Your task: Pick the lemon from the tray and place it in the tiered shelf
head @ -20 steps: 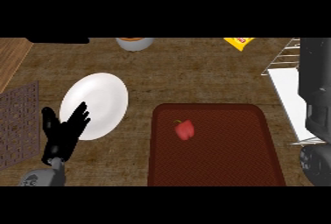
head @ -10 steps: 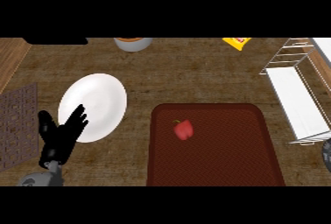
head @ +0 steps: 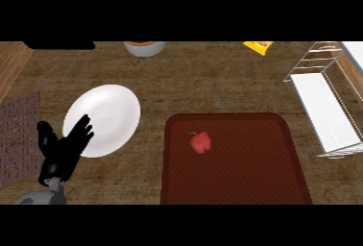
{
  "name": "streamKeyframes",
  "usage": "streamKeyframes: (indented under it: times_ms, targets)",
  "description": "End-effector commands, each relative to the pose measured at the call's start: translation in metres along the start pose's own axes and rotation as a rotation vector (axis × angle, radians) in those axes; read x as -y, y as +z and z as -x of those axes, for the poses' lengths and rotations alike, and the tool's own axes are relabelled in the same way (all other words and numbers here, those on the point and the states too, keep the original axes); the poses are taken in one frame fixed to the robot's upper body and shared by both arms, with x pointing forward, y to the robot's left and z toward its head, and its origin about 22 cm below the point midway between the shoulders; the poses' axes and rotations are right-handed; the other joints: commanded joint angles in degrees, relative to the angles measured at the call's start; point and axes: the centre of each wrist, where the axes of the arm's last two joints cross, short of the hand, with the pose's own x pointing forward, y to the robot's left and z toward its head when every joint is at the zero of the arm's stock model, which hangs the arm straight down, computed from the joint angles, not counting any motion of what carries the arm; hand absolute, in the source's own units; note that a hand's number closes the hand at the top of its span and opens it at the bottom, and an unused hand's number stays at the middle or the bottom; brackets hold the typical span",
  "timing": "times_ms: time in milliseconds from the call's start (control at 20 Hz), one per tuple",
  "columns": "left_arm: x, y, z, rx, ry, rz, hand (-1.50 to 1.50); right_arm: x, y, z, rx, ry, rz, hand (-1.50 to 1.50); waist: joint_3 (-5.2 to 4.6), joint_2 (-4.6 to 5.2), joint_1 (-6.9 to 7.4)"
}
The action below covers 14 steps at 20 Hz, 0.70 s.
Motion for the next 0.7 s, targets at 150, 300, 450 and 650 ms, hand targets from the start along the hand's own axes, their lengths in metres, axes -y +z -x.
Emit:
streamKeyframes:
  times_ms: [150,300,450,650]
  targets:
    - [0.002,-0.004,-0.005,0.014,-0.011,0.006,0.00,-0.015,-0.042,0.020,-0.124,0.024,0.007,1.50,-0.01,0.35,0.50]
    - [0.009,0.007,-0.001,0.005,-0.004,0.016,0.00,-0.028,-0.038,0.029,-0.119,0.046,0.016,1.50,0.01,0.15,0.56]
    - [-0.009,0.001,0.012,-0.001,0.026,0.007,0.00,-0.027,-0.049,0.040,-0.072,0.031,0.027,1.50,-0.02,0.13,0.16]
    - [0.003,0.002,-0.004,0.017,0.015,0.010,0.00,-0.046,-0.040,0.047,-0.035,-0.005,0.009,1.50,0.00,0.14,0.28]
